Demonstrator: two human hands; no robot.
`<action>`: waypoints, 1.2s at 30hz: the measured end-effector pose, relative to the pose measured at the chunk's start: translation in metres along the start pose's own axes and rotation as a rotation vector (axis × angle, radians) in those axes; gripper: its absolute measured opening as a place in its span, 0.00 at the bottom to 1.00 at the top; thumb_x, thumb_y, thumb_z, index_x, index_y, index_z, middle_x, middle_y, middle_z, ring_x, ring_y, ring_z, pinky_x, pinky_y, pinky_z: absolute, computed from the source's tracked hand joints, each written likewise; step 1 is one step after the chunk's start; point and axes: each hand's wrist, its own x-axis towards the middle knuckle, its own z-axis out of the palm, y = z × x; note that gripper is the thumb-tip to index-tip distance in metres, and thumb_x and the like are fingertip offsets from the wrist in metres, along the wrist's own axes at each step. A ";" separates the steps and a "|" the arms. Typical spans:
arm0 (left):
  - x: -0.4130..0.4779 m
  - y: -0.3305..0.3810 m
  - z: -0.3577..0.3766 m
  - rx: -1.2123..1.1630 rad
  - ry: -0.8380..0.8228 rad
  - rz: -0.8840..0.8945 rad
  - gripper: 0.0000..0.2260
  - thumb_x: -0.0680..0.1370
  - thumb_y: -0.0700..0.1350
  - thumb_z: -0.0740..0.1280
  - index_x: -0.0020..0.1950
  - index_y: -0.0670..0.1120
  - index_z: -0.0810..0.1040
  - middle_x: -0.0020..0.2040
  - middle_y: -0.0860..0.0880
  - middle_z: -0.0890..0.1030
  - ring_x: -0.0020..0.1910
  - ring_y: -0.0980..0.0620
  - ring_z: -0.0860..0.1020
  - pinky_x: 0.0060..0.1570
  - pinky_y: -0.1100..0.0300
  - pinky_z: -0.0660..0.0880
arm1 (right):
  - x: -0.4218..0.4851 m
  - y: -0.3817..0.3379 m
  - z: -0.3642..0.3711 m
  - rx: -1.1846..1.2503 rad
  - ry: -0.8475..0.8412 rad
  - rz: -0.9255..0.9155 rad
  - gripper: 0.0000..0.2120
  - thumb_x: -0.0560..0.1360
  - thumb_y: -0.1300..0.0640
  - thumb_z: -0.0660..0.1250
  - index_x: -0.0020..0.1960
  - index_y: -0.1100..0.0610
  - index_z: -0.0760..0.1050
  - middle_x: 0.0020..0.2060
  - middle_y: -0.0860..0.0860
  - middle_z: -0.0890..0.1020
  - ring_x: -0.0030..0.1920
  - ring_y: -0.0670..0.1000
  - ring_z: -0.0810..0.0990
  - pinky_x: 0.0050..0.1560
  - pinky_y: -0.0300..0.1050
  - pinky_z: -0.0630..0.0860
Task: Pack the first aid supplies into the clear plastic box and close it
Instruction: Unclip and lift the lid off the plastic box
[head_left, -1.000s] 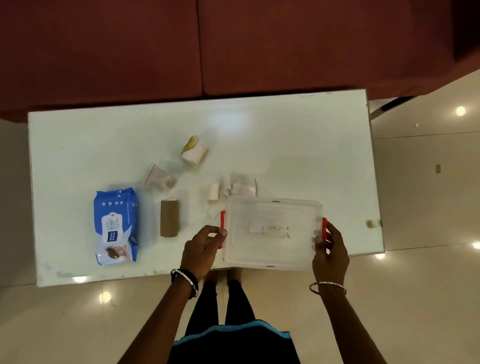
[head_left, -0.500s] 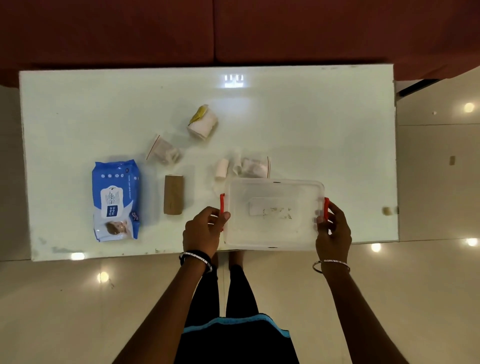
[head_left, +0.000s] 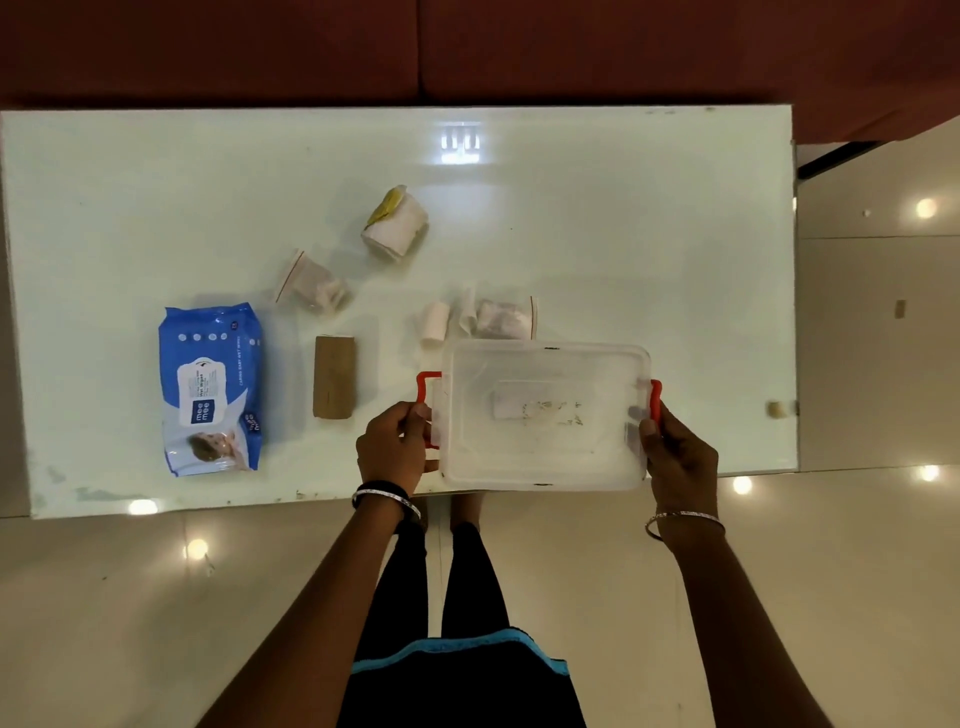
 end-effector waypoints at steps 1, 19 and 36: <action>0.002 -0.001 0.001 -0.028 -0.020 -0.029 0.10 0.81 0.47 0.61 0.48 0.46 0.80 0.46 0.42 0.84 0.44 0.42 0.84 0.38 0.44 0.83 | 0.001 0.001 -0.002 0.041 -0.013 0.005 0.18 0.79 0.56 0.67 0.67 0.46 0.76 0.61 0.49 0.83 0.63 0.46 0.78 0.63 0.49 0.75; 0.025 -0.016 0.000 -0.253 -0.294 -0.118 0.08 0.81 0.43 0.63 0.50 0.47 0.82 0.45 0.47 0.85 0.40 0.51 0.85 0.34 0.56 0.83 | 0.020 -0.018 0.025 -0.435 0.552 0.079 0.11 0.76 0.60 0.65 0.56 0.58 0.82 0.50 0.57 0.84 0.51 0.58 0.82 0.53 0.42 0.74; 0.040 -0.018 -0.011 -0.326 -0.549 -0.144 0.10 0.81 0.47 0.64 0.56 0.44 0.82 0.46 0.48 0.86 0.40 0.54 0.85 0.34 0.59 0.81 | -0.066 -0.060 0.190 -1.361 -0.312 -0.407 0.53 0.61 0.49 0.80 0.77 0.40 0.53 0.79 0.54 0.35 0.77 0.66 0.33 0.67 0.79 0.51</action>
